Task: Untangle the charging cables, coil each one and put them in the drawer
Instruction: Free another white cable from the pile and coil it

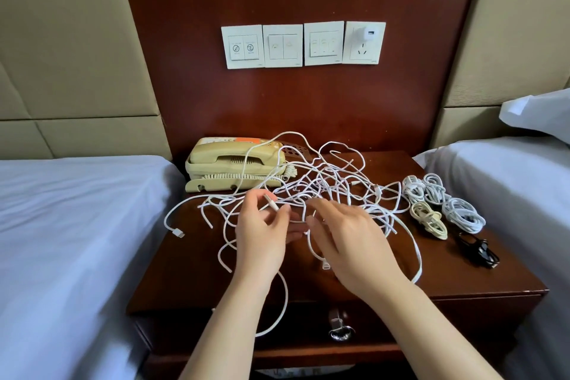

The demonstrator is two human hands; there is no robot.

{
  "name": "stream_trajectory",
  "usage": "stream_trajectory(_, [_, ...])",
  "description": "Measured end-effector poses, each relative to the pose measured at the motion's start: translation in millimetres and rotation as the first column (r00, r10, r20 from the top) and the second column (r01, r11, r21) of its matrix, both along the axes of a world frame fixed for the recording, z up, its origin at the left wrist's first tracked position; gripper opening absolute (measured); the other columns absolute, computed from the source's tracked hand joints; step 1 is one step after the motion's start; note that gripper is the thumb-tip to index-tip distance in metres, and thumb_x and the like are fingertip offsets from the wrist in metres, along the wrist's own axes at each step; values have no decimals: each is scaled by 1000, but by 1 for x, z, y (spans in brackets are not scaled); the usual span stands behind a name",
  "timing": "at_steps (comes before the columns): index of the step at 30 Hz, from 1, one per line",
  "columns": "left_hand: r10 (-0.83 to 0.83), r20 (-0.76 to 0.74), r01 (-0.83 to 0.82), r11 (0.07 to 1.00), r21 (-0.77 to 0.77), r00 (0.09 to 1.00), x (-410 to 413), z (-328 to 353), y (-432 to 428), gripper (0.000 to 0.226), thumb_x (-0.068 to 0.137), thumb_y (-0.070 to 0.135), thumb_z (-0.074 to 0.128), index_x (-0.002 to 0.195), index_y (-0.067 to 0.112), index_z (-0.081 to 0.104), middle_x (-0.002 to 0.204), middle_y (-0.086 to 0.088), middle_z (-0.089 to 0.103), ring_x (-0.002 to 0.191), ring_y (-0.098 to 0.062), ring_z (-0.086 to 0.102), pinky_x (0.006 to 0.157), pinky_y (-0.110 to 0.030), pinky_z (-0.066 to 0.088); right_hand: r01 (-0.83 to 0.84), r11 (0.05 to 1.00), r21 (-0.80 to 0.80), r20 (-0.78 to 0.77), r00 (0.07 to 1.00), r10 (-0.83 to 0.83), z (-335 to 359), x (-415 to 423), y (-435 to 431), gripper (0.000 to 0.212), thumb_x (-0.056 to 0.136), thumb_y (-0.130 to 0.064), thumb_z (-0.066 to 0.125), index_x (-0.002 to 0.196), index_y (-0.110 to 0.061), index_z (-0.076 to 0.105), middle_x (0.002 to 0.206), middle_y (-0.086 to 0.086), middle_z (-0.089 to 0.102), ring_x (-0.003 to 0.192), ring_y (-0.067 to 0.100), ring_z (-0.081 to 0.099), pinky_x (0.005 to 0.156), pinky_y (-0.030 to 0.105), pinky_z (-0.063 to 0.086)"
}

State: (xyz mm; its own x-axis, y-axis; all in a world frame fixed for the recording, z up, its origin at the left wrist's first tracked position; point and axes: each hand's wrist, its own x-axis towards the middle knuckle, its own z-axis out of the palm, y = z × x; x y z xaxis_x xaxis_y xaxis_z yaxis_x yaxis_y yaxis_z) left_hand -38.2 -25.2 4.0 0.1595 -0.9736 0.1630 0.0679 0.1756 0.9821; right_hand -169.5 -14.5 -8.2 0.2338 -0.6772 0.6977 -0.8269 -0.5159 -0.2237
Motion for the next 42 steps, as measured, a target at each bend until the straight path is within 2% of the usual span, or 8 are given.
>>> stream_trajectory(4, [-23,-22,23,999,22,999,7,3,9,7,92,7,55,92,3,49,70,-11,70,60,-20,70,54,-25,56,34,999,1,-34,999,-34,-1,7,2,18,86,-36,51,81,-22,60,69,-10,59,57,16,58,45,26,39])
stream_trajectory(12, [-198,244,176,978,108,949,24,0,8,46,95,20,50,50,10,46,53,0,58,44,-11,51,43,-21,39,-75,985,154,232,972,38,0,-4,-1,13,92,-27,56,79,-24,59,68,-16,52,65,7,51,55,21,37])
stream_trajectory(18, [-558,22,537,808,241,830,23,2,10,41,99,29,40,61,13,40,51,3,29,41,-9,22,43,-21,32,-220,945,243,412,905,104,2,-3,-7,16,93,-18,57,78,-17,60,59,-12,48,56,6,46,53,15,32])
stream_trajectory(24, [-692,-233,729,666,161,684,23,8,15,38,92,35,42,59,17,42,52,5,27,41,-5,22,40,-17,32,-328,894,306,461,873,163,0,-3,-13,16,95,-24,54,83,-28,63,78,-8,62,72,8,57,67,27,45])
stream_trajectory(27, [-602,-405,680,730,70,688,18,10,14,35,92,29,42,59,14,43,49,5,29,36,-4,27,37,-17,32,-395,852,345,417,877,238,-2,0,-10,18,94,-25,50,88,-27,67,77,-14,64,72,2,56,69,20,44])
stream_trajectory(31, [-386,-558,496,867,54,735,17,9,7,32,97,22,38,68,10,45,49,5,35,36,-4,31,38,-16,33,-319,837,444,170,948,271,-6,3,-5,17,96,-23,50,90,-15,64,68,5,60,62,17,50,64,39,46])
stream_trajectory(34, [-251,-592,363,929,75,766,15,7,1,32,101,17,33,75,6,48,49,3,42,37,-6,37,39,-18,40,-242,850,468,19,964,264,-7,10,1,21,97,-29,48,83,-15,57,65,3,55,60,21,45,61,36,42])
stream_trajectory(42, [-64,-142,67,998,17,988,19,-4,-9,37,102,13,32,77,1,57,60,-5,56,45,-7,57,52,-21,54,-279,790,546,9,945,328,12,18,18,23,96,-29,50,77,-17,55,63,-3,51,58,14,46,58,30,38])
